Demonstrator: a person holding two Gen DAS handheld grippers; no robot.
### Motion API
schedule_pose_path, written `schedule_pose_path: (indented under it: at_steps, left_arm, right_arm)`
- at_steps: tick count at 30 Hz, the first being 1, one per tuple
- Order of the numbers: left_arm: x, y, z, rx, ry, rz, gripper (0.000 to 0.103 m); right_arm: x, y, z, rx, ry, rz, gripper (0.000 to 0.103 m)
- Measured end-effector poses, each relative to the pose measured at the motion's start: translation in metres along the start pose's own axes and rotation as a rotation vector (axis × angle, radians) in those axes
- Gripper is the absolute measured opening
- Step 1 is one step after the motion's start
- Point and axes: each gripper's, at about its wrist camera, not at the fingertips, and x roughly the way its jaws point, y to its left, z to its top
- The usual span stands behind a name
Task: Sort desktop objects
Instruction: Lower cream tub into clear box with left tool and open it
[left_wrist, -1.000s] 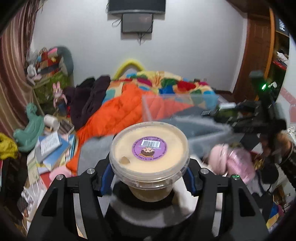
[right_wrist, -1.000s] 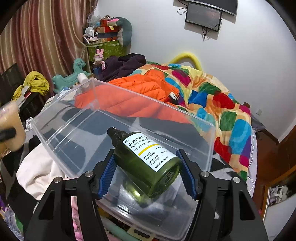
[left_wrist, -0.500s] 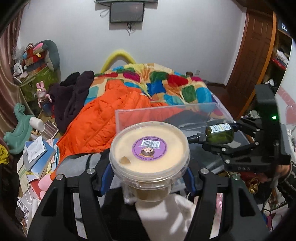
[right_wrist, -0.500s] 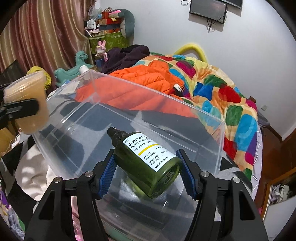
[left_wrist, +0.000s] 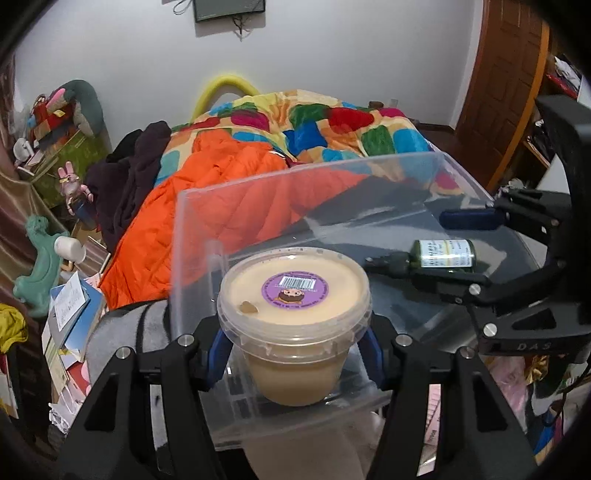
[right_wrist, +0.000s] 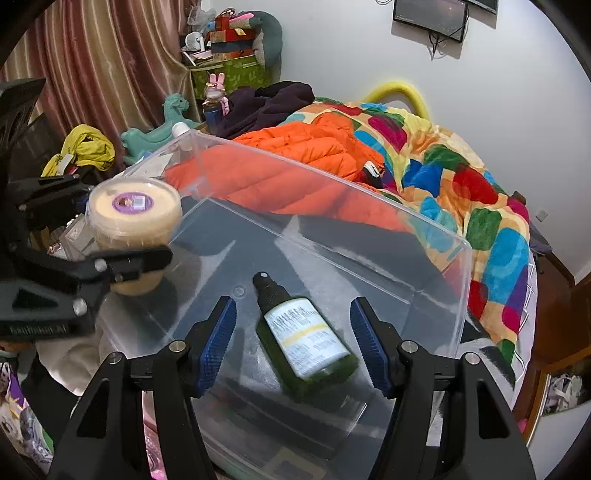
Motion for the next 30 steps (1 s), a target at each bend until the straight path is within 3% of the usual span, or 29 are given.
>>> schedule_pose_path:
  at_steps: [12,15,18,21,25,30]
  left_arm:
    - [-0.017,0.000,-0.006,0.009,-0.035,0.035,0.059]
    - [-0.044,-0.003,-0.008,0.037,-0.144,0.079,0.062]
    - [-0.079,-0.010,-0.010,0.074,-0.265,0.114,0.077]
    - [-0.109,-0.019,-0.014,0.117,-0.346,0.148,0.079]
    - [-0.136,-0.026,-0.018,0.120,-0.385,0.131,0.088]
    - [-0.145,-0.031,-0.024,0.108,-0.361,0.110,0.089]
  right_arm:
    - [-0.032,0.017,-0.012,-0.042,-0.092,-0.010,0.061]
    - [-0.044,0.021,-0.017,-0.054,-0.116,-0.011,0.062]
    - [-0.055,0.025,-0.023,-0.055,-0.133,-0.014,0.065]
    - [-0.067,0.029,-0.029,-0.065,-0.157,-0.018,0.071]
    - [-0.083,0.036,-0.038,-0.088,-0.185,-0.041,0.074]
    - [-0.098,0.041,-0.052,-0.099,-0.203,-0.038,0.081]
